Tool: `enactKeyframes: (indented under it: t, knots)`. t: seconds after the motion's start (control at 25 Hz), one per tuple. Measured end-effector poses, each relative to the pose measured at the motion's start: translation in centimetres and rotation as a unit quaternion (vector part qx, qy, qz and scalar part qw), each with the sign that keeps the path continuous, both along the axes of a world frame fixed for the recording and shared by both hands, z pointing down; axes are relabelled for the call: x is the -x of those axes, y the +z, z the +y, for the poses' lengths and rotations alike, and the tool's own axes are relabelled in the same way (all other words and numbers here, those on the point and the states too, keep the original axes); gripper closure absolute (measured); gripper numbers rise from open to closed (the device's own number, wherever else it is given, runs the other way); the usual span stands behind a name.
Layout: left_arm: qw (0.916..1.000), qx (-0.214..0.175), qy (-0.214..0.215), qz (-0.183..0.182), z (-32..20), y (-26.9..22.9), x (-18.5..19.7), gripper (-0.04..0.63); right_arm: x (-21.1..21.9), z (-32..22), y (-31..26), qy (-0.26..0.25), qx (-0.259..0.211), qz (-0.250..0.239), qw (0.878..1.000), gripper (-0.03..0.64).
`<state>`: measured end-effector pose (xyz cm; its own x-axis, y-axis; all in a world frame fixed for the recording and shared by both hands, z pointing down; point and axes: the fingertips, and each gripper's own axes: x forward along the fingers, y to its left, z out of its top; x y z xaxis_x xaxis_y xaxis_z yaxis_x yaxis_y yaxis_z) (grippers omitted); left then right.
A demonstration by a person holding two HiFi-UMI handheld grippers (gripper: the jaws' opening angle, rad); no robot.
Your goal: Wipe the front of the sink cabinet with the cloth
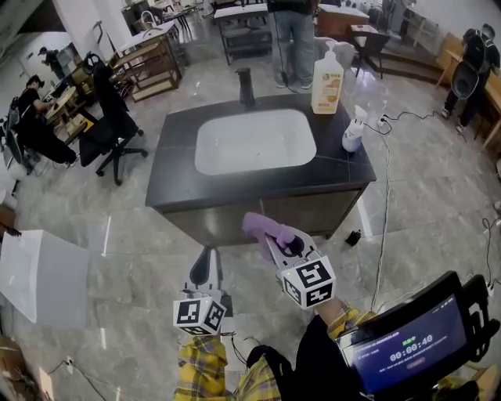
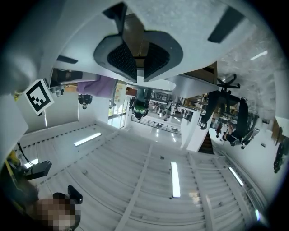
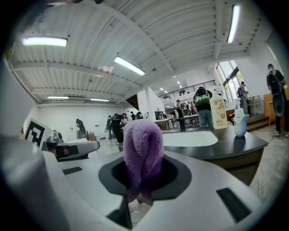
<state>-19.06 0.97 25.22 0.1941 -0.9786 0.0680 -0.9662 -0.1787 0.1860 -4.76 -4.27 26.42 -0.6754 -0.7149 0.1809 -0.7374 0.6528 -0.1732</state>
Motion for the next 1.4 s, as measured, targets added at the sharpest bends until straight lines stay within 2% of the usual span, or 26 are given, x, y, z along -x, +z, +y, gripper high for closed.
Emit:
enactKeyframes:
  t: [0.12, 0.4, 0.88, 1.04, 1.4]
  knots:
    - [1.0, 0.0, -0.003, 0.002, 1.5, -0.9, 1.4, 0.557, 1.2, 1.0, -1.1, -0.006, 0.007, -0.005, 1.0, 0.549]
    - [1.0, -0.004, -0.007, 0.004, 3.0, -0.8, 1.9, 0.555, 1.2, 1.3, -1.2, -0.013, 0.02, -0.016, 1.0, 0.549]
    - [0.9998, -0.02, 0.005, -0.001, 3.9, -1.4, 2.2, 0.555, 0.3, 2.3, -1.7, -0.017, 0.019, -0.01, 1.0, 0.551]
    - [0.9997, -0.022, 0.009, -0.008, 5.5, -2.6, 2.4, 0.555, 0.4, 4.0, -3.4, -0.021, 0.01, -0.006, 1.0, 0.551]
    - [0.9995, -0.032, 0.0, -0.004, 6.2, -3.9, 2.8, 0.557, 0.3, 4.6, -4.5, -0.03, 0.008, -0.009, 0.999, 0.551]
